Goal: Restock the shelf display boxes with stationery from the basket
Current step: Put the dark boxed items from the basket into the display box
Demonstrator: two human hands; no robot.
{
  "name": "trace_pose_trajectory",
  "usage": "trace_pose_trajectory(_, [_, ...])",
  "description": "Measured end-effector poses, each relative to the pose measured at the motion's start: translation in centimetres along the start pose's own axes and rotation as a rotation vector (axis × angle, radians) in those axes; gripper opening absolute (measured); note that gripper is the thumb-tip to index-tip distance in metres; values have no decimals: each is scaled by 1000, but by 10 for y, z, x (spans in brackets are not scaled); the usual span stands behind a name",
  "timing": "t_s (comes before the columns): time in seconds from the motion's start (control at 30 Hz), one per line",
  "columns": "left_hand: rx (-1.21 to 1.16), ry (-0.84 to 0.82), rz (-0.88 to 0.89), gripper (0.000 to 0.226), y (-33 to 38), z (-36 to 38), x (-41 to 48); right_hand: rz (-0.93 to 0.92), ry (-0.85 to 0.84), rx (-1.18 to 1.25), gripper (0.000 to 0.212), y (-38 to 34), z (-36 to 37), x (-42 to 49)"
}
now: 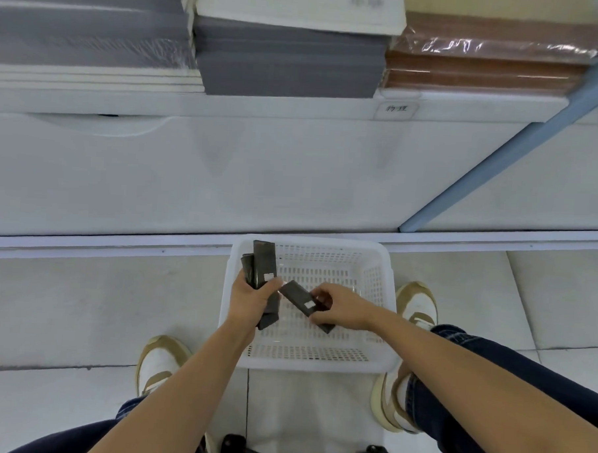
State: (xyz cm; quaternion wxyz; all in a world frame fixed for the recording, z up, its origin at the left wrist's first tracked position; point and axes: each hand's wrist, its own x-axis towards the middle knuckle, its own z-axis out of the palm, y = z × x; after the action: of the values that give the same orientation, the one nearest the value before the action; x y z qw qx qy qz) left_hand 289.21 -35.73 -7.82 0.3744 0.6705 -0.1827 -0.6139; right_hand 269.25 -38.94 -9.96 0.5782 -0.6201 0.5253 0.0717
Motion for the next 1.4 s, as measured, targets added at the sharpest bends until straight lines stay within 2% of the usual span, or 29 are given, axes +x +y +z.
trace_pose_trajectory(0.1, [-5, 61, 41, 18, 18, -5, -7, -119, 139, 62, 44, -24, -20, -14])
trace_pose_trajectory(0.23, [-19, 48, 76, 19, 52, -3, -29, -251, 198, -47, 57, -65, -42, -36])
trace_pose_trajectory(0.37, [-9, 165, 119, 23, 91, -5, -49, -387, 164, -66, 75, -108, -62, -71])
trace_pose_trajectory(0.43, [-4, 203, 118, 25, 115, -10, -60, -481, 123, -171, 82, -129, -70, -92])
trace_pose_trajectory(0.5, [-6, 174, 115, 27, 141, -18, -76, -592, 152, -269, 74, -152, -77, -112])
trace_pose_trajectory(0.63, [-51, -140, 93, 26, 190, -34, -115, -818, 359, -244, 35, -199, -95, -153])
trace_pose_trajectory(0.73, [-41, -228, 213, 21, 220, -36, -148, -887, 516, -169, 17, -232, -107, -181])
trace_pose_trajectory(0.83, [3, -219, 349, 30, 242, -37, -178, -909, 653, -23, 15, -262, -116, -200])
trace_pose_trajectory(0.97, [-29, -225, 511, 35, 270, -40, -212, -980, 761, 123, 24, -301, -128, -222])
trace_pose_trajectory(1.03, [-7, -165, 628, 31, 283, -39, -226, -1008, 769, 168, 22, -318, -131, -233])
trace_pose_trajectory(1.13, [14, -98, 746, 36, 301, -38, -244, -1039, 767, 175, 16, -343, -135, -247])
trace_pose_trajectory(1.27, [26, -166, 697, 35, 328, -44, -264, -1064, 808, 114, 16, -373, -148, -269])
trace_pose_trajectory(1.33, [-18, -251, 647, 26, 341, -47, -271, -1098, 879, 85, 19, -390, -158, -282])
trace_pose_trajectory(1.4, [-70, -263, 652, 12, 353, -51, -274, -1137, 976, 96, 17, -407, -171, -295])
